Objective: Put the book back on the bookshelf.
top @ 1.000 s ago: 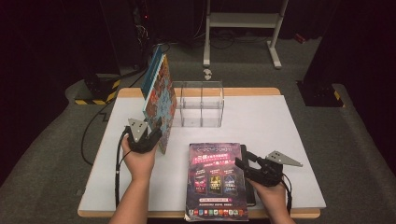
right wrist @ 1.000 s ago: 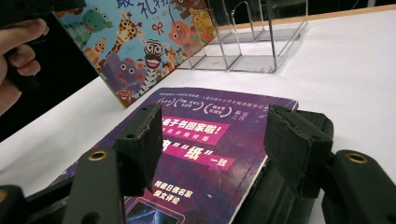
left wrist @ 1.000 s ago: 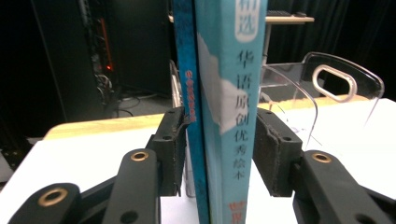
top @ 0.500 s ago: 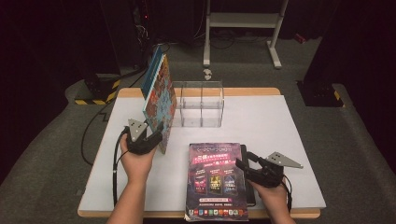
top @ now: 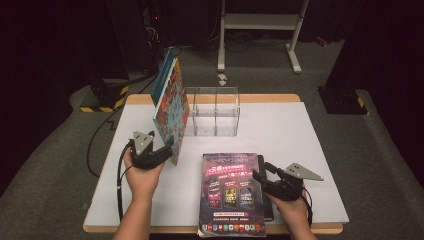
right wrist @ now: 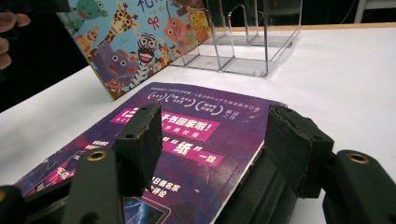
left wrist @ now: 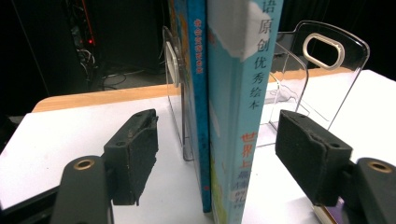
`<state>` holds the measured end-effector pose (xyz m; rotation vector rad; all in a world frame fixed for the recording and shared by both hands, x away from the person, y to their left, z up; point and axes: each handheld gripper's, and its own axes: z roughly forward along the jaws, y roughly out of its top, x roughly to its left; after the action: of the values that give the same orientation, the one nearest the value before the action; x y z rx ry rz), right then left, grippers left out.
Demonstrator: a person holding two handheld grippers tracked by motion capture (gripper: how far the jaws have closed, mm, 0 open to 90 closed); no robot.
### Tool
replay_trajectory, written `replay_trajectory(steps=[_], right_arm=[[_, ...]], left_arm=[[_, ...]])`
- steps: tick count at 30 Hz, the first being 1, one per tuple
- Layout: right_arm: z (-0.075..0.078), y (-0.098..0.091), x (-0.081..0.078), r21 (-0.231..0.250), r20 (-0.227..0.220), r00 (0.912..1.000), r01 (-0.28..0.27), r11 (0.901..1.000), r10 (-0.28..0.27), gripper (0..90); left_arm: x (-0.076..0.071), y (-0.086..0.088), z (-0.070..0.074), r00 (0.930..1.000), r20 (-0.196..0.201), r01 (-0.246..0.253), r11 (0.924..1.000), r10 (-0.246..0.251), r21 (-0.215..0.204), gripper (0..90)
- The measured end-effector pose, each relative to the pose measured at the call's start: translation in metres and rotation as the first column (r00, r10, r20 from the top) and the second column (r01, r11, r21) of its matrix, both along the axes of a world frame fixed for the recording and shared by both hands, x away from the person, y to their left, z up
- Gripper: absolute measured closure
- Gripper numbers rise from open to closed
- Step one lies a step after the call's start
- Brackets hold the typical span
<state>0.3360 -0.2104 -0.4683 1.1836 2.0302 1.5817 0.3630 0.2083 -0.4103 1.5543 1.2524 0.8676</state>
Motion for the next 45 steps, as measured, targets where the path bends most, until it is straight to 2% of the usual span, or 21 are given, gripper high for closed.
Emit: replay_trajectory(steps=[7,10,22,27,35,37,40,45], right_arm=[[0.0,-0.001,0.001,-0.013,0.002,1.0,0.007,0.9999,-0.007,36.9],[-0.001,-0.001,0.001,-0.026,0.003,0.9999,0.012,0.9996,-0.012,36.9],[-0.003,-0.001,0.003,-0.055,-0.004,0.9998,0.017,0.9983,-0.017,36.9],[-0.005,-0.001,0.004,-0.071,-0.013,0.9998,0.016,0.9973,-0.017,37.0],[-0.008,0.0,0.005,-0.09,-0.016,0.9997,0.014,0.9959,-0.016,37.0],[-0.009,0.001,0.005,-0.097,-0.013,0.9998,0.015,0.9951,-0.016,37.1],[-0.01,0.002,0.005,-0.109,-0.014,0.9998,0.014,0.9939,-0.015,37.3],[-0.011,0.002,0.005,-0.12,-0.013,0.9998,0.013,0.9927,-0.015,37.4]], left_arm=[[-0.009,0.005,-0.004,0.9999,-0.013,0.011,0.9997,-0.011,0.024,28.8],[-0.011,0.007,-0.007,0.9997,-0.019,0.018,0.9996,-0.018,0.021,28.7],[-0.021,0.008,-0.026,0.9965,-0.05,0.069,0.9971,-0.067,0.031,29.8],[-0.024,0.005,-0.036,0.9904,-0.107,0.091,0.9953,-0.087,0.034,25.6],[-0.033,0.004,-0.05,0.9859,-0.126,0.111,0.9938,-0.11,0.001,22.8],[-0.035,0.003,-0.054,0.9831,-0.139,0.119,0.9928,-0.12,-0.013,21.8],[-0.038,-0.001,-0.058,0.9789,-0.155,0.134,0.9909,-0.133,-0.001,21.6],[-0.042,-0.009,-0.065,0.9675,-0.188,0.174,0.9847,-0.169,0.008,19.9]])
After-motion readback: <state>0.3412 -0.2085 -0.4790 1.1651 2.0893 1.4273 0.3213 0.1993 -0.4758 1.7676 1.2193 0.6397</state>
